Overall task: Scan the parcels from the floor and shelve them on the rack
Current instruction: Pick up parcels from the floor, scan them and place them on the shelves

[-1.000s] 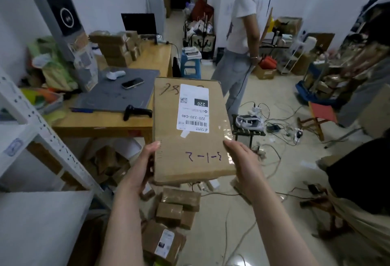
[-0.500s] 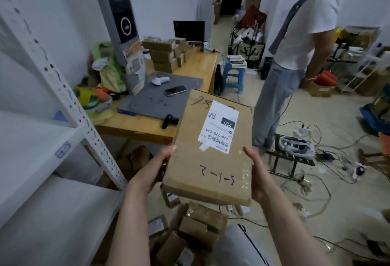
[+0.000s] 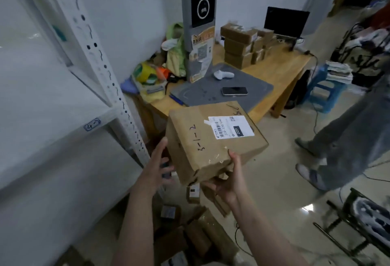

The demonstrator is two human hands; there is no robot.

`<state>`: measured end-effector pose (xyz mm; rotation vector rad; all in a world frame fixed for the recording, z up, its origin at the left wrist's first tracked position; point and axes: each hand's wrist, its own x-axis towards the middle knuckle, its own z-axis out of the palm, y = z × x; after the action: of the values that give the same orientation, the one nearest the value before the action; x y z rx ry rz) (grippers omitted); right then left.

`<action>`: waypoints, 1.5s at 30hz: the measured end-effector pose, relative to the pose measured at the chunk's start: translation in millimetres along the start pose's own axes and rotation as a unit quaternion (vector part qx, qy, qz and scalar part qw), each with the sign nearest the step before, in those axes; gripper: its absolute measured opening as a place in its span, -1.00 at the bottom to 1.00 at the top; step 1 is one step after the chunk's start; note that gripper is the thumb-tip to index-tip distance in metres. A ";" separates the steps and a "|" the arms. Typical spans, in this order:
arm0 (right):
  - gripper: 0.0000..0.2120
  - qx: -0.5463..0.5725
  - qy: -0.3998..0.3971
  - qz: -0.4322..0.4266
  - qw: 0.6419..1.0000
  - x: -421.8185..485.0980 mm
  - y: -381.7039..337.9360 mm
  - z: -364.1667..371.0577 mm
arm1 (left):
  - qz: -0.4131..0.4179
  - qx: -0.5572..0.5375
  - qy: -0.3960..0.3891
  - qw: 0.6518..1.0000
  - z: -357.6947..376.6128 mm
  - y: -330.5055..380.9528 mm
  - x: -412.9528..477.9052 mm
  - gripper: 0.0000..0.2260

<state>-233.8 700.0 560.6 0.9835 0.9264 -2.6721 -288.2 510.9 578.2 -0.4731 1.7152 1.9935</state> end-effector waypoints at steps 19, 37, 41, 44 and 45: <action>-0.21 -0.102 -0.121 0.105 0.982 79.8 -110.2 -74.6 | 0.054 -0.090 0.195 0.975 56.9 -41.3 -41.3 -0.14; -0.50 -0.115 -0.139 0.153 0.972 66.8 -81.0 -85.8 | 0.134 -0.298 0.368 0.870 72.5 -49.4 -47.3 -0.29; -0.47 -0.120 -0.128 0.148 0.973 62.0 -62.6 -82.6 | 0.101 -0.297 0.316 0.896 108.5 -67.1 -21.1 0.09; -0.34 -0.146 -0.146 0.132 0.969 59.0 -50.9 -80.3 | 0.092 -0.248 0.315 0.911 131.9 -83.9 -3.5 0.36; -0.24 -0.158 -0.160 0.125 0.966 59.0 -48.1 -81.0 | 0.089 -0.234 0.317 0.915 146.5 -75.8 -8.8 0.44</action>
<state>-251.9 791.0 499.4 0.5389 1.0344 -2.2862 -233.1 662.7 544.0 -1.2892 1.6343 2.5880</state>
